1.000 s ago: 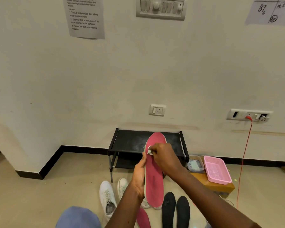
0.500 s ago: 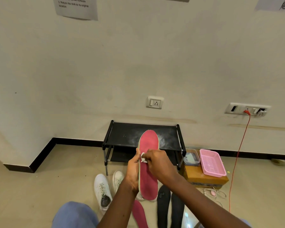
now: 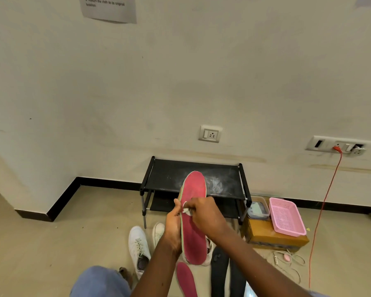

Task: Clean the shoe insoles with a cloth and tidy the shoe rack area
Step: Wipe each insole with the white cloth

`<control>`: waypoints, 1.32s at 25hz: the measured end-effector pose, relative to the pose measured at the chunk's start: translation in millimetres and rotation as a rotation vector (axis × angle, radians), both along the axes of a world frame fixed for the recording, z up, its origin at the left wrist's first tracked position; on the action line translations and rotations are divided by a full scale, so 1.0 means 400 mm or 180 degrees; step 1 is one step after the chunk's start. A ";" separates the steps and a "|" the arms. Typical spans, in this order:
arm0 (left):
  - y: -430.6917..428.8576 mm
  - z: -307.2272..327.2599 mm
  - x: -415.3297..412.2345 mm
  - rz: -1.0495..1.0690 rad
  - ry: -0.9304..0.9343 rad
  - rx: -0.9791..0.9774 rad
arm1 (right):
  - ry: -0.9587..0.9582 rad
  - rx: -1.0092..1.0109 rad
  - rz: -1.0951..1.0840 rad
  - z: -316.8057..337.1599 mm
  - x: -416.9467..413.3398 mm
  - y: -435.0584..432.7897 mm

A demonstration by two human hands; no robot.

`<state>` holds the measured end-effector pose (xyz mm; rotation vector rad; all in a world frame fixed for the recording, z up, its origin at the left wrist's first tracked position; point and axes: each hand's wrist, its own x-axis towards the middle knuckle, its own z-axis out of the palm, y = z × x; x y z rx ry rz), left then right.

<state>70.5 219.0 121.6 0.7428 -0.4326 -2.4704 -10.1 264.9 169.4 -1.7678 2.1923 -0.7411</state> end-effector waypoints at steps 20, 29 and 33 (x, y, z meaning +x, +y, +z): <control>-0.026 -0.630 0.065 0.0689 -0.2156 -0.0249 | -0.3619 0.1825 -0.1851 -0.660 0.030 -0.058; 0.029 -1.030 0.120 -0.0037 -0.3290 0.0519 | -0.2888 0.2839 -0.1544 -1.054 0.042 -0.041; 0.044 -1.145 0.133 -0.0215 -0.3463 0.0689 | -0.2628 0.3333 -0.1302 -1.213 0.055 -0.038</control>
